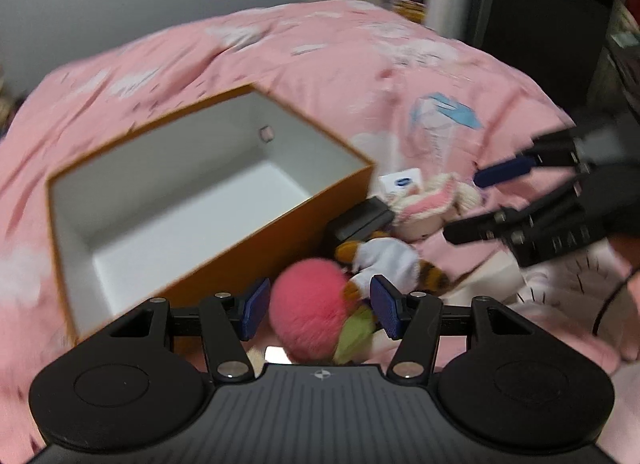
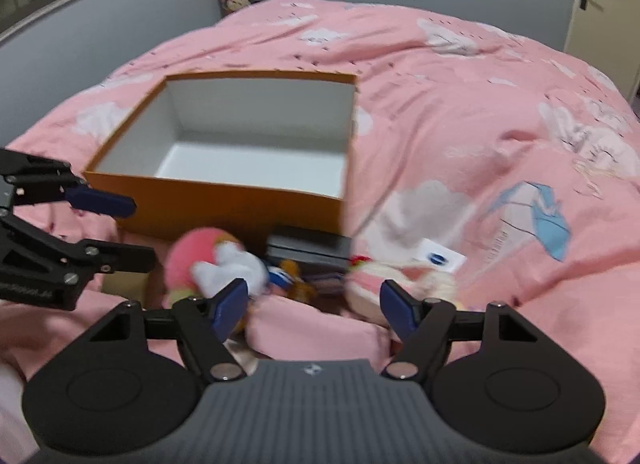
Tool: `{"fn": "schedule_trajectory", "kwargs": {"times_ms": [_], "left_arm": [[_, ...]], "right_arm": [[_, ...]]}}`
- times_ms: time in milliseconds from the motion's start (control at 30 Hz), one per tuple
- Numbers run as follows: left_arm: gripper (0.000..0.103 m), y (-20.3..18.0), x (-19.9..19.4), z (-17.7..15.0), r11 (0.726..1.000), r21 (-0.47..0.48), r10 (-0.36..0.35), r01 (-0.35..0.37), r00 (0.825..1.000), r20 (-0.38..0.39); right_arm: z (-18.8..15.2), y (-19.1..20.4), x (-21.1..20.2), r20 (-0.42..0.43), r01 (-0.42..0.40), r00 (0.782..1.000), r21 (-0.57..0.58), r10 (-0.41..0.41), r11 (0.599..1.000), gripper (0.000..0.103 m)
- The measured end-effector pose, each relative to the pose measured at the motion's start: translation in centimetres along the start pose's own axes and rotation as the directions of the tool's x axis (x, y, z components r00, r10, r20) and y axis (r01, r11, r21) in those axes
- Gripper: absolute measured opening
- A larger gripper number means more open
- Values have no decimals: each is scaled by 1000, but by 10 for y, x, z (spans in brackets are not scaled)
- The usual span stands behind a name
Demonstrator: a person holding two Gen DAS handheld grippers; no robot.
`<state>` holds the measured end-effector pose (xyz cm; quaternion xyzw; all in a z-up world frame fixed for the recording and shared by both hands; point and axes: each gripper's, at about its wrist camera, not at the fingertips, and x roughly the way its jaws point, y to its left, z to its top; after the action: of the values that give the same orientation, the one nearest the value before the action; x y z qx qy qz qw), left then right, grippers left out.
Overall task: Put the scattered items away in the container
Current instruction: 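Move both tools toward the plush toys beside the orange box, then grasp the sailor bear keychain with left tool while right tool grasps the white crocheted bunny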
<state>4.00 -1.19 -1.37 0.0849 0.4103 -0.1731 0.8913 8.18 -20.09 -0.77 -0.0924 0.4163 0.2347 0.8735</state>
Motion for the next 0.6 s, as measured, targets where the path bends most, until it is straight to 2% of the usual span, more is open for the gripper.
{"fn": "schedule_trajectory", "kwargs": {"times_ms": [133,233,433,600], "left_arm": [[66,-20,5,6,986,162,-30,27,999,17],[66,-33,14,9,968,247,-42,38,999,9],[66,-49,37,10,934,353,-43,59,998,-53],[66,-59,57,6,910,411,-14,50,996,-91]], "right_arm": [[-5,-22,-5,-31,20,999,43,-19,999,74],[-7,-36,-6,-41,8,999,91,-4,996,73],[-5,-54,8,-53,61,997,124,-55,990,72],[-6,-62,25,-66,98,994,81,-92,992,71]]}}
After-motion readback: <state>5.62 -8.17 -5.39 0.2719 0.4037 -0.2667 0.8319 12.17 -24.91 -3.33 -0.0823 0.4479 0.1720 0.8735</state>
